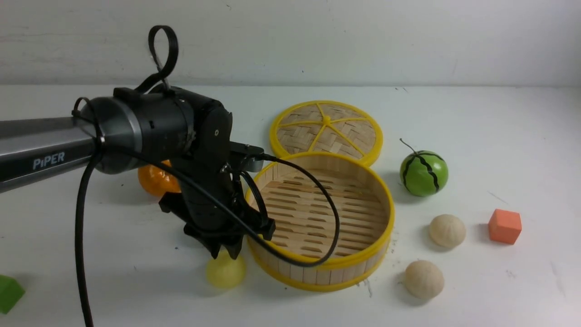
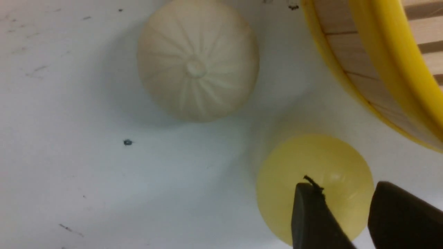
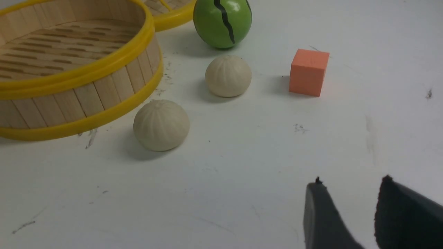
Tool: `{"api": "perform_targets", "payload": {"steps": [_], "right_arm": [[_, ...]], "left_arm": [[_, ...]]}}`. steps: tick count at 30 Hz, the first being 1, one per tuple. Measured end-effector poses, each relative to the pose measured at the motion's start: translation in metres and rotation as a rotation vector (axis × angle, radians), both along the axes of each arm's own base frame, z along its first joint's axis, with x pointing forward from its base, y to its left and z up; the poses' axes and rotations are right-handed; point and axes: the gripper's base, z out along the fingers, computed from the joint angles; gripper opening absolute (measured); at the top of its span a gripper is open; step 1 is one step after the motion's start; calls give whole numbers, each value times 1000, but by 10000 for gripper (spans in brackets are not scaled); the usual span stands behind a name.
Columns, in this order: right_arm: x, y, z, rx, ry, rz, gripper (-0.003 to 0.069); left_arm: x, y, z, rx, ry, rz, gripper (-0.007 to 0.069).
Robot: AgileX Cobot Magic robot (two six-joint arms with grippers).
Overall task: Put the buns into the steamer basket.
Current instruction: Use the left arm to grab a steamed stuffed bun, then use the left arm to put the steamed stuffed bun into the steamer
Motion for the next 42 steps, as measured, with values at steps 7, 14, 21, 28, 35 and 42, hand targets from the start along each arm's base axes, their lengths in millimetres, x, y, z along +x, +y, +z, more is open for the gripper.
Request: {"api": "perform_targets", "payload": {"steps": [7,14,21,28,35,42], "right_arm": [[0,0,0,0,0,0,241],[0,0,0,0,0,0,241],[0,0,0,0,0,0,241],[0,0,0,0,0,0,241],[0,0,0,0,0,0,241],[0,0,0,0,0,0,241]], "left_arm": [[0,0,-2,0,6,1,239],[3,-2,-20,22,47,1,239],[4,-2,-20,24,41,-1,237],[1,-1,-20,41,81,2,52],[-1,-1,-1,44,81,-1,-13],[-10,-24,89,-71,-109,-73,-13]]}}
